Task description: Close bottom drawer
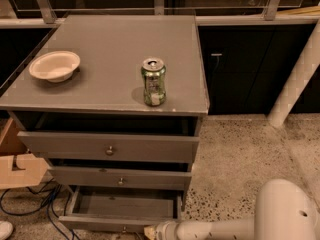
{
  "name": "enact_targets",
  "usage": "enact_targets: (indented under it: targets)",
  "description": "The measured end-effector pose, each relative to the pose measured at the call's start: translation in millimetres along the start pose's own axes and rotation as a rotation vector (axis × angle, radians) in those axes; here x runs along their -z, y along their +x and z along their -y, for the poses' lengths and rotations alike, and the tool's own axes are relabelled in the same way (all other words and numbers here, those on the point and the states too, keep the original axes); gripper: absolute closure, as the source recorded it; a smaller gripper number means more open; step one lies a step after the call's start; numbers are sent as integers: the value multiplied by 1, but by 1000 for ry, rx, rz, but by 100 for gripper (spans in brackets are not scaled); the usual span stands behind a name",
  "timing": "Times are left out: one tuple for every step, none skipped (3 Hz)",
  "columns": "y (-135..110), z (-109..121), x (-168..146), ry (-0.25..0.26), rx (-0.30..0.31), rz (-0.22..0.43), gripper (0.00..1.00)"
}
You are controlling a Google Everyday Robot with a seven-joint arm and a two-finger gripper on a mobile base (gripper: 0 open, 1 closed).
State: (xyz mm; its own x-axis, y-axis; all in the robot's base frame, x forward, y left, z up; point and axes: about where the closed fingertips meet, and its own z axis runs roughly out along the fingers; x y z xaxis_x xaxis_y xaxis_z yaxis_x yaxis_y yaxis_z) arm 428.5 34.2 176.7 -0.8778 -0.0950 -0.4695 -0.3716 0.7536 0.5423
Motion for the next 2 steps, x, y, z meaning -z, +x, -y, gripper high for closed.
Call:
enact_targets:
  targets:
    - [-12,-3,-4,-10,9,20,100]
    - [-31,-8,-8,-24,25,50,100]
